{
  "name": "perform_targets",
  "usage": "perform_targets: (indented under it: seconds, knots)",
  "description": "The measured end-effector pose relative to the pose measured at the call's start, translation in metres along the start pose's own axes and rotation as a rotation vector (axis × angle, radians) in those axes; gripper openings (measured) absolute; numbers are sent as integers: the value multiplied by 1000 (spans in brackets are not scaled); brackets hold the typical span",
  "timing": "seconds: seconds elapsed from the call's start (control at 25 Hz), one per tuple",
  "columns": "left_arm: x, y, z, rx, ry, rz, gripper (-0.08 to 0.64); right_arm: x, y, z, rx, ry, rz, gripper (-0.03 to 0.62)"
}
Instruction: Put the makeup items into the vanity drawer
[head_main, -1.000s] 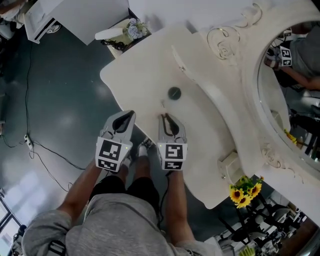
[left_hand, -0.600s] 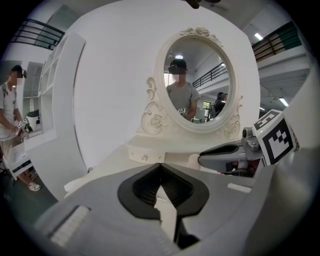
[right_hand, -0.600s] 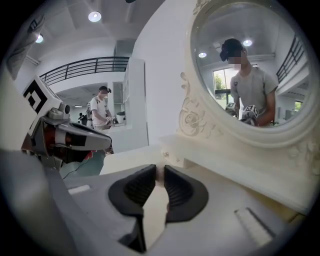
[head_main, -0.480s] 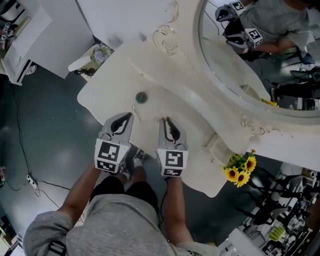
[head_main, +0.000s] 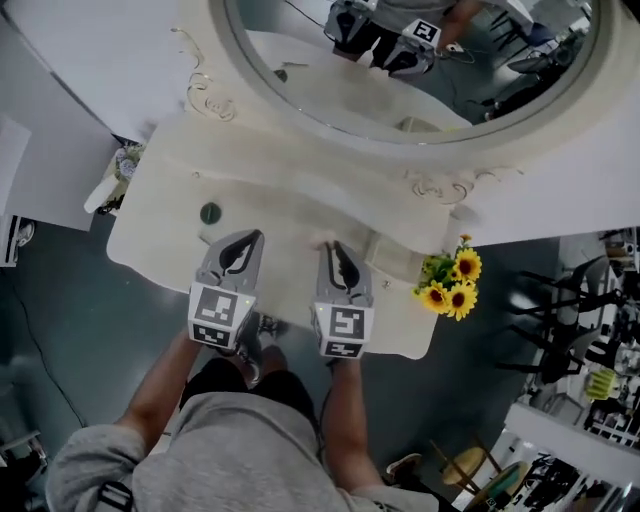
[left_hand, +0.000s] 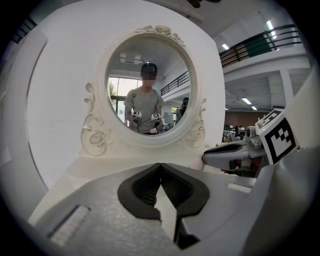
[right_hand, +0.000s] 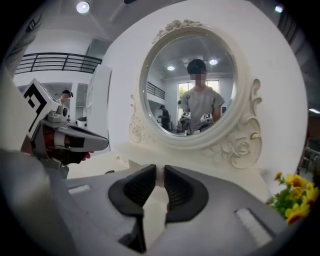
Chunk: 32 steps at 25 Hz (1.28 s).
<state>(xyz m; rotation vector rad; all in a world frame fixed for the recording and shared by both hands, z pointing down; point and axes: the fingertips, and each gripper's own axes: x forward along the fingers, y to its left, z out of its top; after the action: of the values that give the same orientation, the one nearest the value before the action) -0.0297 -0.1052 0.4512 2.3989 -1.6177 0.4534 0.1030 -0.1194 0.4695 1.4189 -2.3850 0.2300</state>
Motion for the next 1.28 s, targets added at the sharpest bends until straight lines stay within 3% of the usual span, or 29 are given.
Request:
perform_targets:
  seconds: [0.4,0.68,1.0,1.28]
  knots:
    - [57,-76,15,73,0,-180,11,-41,-96,-36,87,29,-232,60]
    - [88,-103,4,96,35,-248,11,-46,-140,-76,163,81,-341,60]
    - [115,-121,-22,110,99,-298,11,-38,-168,-122,212,147,-398,60]
    - [125,-131,-38,125,133,-341,11,-34,-170,-139,236,172,-415,66]
